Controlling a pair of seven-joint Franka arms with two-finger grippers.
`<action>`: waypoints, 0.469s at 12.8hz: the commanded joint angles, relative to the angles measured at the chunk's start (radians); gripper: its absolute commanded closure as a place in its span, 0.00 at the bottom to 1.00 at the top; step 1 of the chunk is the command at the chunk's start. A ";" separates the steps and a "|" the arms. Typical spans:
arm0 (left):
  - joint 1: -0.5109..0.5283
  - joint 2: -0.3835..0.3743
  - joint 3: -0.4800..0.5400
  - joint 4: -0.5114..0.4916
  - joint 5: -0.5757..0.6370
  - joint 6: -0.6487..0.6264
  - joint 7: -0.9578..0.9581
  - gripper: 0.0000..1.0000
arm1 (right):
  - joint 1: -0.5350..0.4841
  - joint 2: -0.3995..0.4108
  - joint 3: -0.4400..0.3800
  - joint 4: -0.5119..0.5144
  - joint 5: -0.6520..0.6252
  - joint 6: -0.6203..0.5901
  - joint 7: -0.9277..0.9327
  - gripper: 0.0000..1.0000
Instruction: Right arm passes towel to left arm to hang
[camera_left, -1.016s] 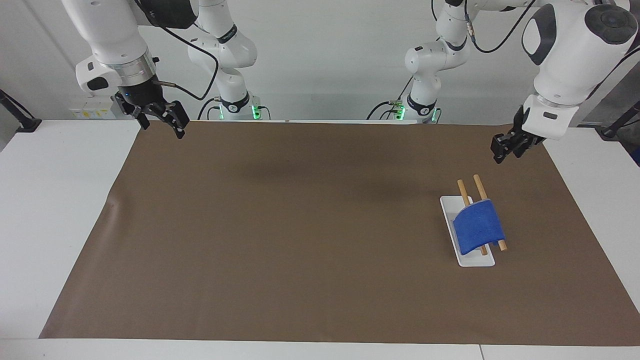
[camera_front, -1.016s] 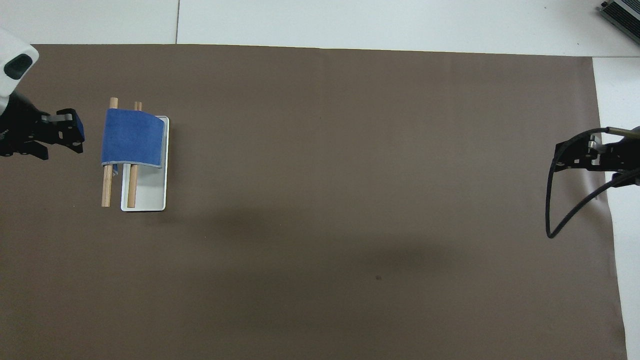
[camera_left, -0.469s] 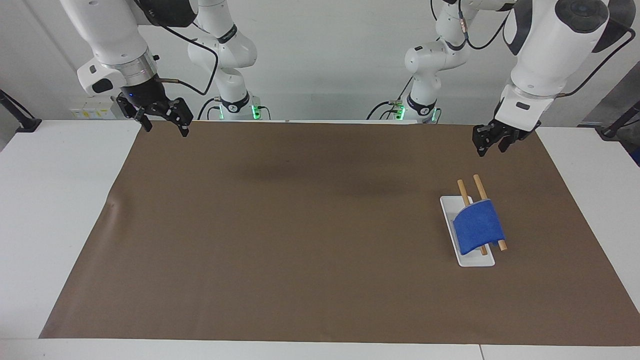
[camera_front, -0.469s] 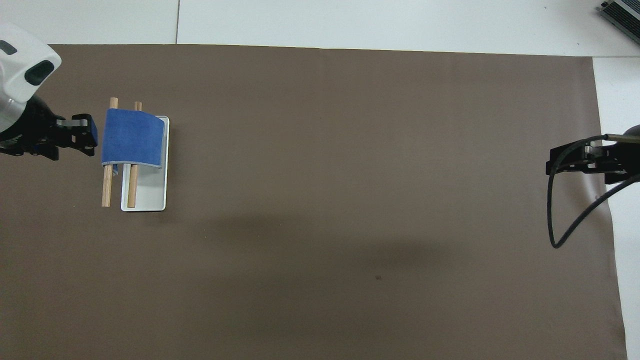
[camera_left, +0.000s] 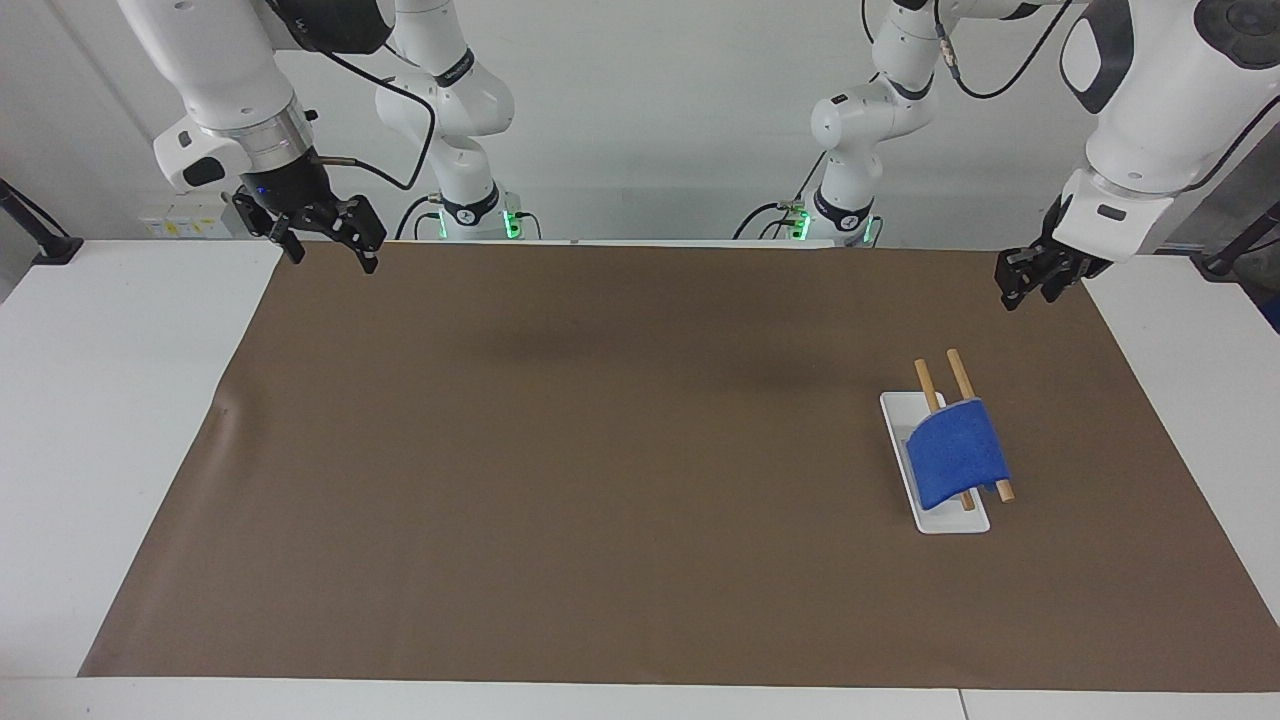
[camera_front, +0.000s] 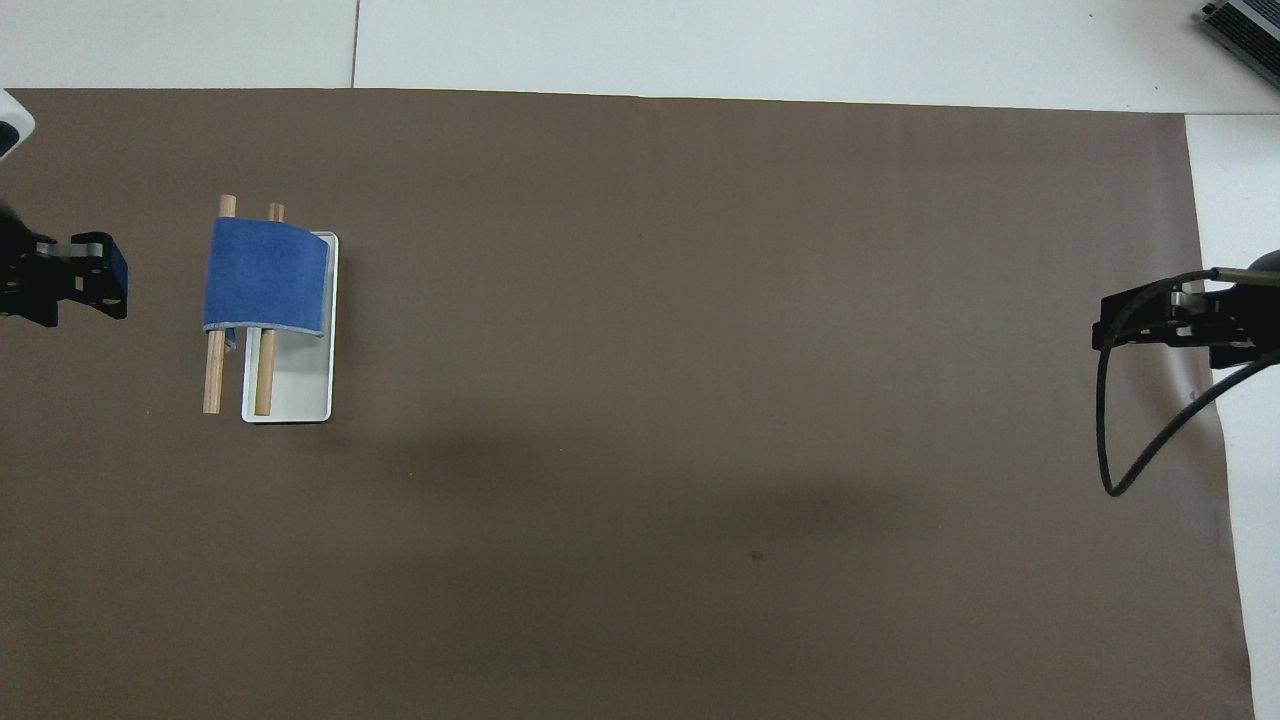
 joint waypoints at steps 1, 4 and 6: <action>-0.003 -0.061 0.010 -0.108 -0.001 0.031 0.018 0.49 | -0.010 -0.008 -0.001 -0.009 0.022 -0.007 -0.025 0.00; -0.243 -0.101 0.311 -0.167 -0.061 0.076 0.042 0.48 | -0.010 -0.008 -0.001 -0.009 0.022 -0.007 -0.025 0.00; -0.363 -0.109 0.459 -0.184 -0.090 0.079 0.103 0.48 | -0.010 -0.008 -0.001 -0.009 0.022 -0.007 -0.025 0.00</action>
